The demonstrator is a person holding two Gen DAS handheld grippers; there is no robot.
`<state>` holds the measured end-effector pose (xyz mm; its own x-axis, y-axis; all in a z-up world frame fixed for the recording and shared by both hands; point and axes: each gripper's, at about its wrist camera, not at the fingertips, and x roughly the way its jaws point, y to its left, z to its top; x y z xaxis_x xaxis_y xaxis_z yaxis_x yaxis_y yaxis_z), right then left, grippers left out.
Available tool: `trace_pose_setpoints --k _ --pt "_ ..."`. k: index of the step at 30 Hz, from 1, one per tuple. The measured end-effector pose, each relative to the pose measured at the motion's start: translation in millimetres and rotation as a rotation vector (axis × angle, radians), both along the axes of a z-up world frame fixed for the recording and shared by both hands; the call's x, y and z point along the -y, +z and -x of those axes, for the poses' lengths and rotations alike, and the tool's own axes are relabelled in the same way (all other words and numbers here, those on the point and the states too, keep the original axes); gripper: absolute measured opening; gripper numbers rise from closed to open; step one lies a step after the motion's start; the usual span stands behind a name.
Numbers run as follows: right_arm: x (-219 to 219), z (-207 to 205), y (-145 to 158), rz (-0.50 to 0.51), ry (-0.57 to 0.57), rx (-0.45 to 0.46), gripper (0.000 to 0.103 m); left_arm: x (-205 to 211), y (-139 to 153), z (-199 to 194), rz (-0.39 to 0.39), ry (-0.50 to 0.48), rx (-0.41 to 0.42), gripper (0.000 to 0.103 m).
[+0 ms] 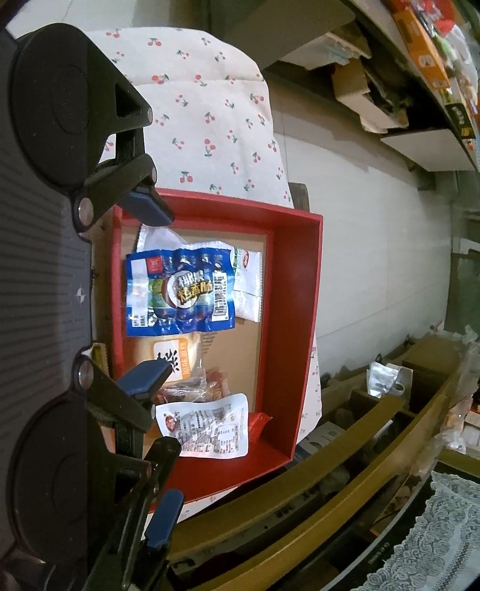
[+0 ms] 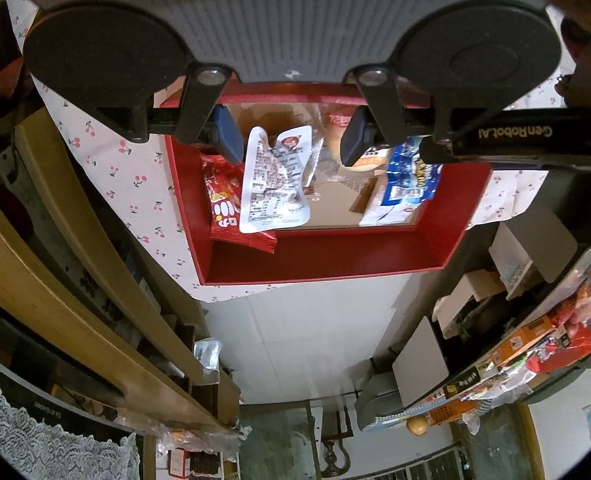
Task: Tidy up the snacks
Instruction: 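Lower the blue packet into the tray and open the left gripper while the right releases the white pouch, then grasp the orange bag with white lettering with the left gripper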
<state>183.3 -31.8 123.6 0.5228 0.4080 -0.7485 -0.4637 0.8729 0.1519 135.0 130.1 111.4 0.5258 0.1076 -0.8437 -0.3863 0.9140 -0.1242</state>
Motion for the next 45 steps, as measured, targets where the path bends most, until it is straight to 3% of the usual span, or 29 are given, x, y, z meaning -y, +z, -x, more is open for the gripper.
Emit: trace_pose_setpoints --k 26,35,45 --pt "9.2 64.4 15.4 -0.022 0.104 0.032 0.068 -6.0 3.4 64.1 0.046 0.04 0.007 0.086" --pt "-4.0 91.7 -9.2 0.038 0.199 -0.059 0.07 -24.8 -20.4 103.6 0.098 0.155 -0.078 0.086" --pt "-6.5 83.9 -17.5 0.029 0.2 -0.111 0.07 -56.4 -53.7 104.5 0.254 0.376 -0.119 0.091"
